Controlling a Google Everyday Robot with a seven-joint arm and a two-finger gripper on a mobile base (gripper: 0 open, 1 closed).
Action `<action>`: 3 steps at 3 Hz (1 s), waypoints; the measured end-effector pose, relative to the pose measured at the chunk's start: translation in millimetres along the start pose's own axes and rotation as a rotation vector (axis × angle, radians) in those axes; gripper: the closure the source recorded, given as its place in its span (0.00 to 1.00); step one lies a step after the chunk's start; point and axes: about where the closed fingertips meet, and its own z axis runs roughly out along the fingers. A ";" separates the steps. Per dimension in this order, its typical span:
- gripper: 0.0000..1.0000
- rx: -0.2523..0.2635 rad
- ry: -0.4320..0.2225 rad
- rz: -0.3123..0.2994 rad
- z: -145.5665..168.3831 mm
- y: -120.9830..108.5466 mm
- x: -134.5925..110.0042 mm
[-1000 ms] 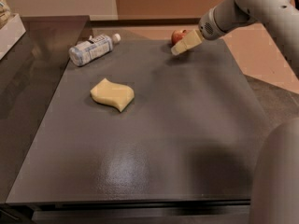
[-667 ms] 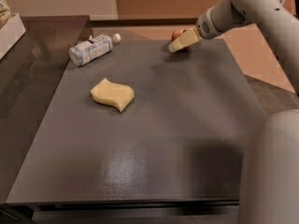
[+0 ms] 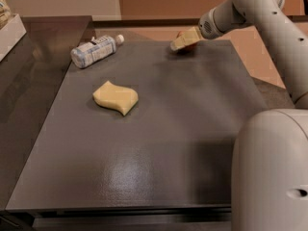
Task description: Move apple near sponge
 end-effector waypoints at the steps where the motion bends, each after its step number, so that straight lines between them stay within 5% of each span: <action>1: 0.15 -0.003 0.015 0.010 8.7 -4.8 1.3; 3: 0.61 -0.011 0.038 0.010 9.2 -8.4 4.8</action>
Offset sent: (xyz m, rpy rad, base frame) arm 0.0187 -0.0115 -0.0071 -0.0182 0.0520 -0.0116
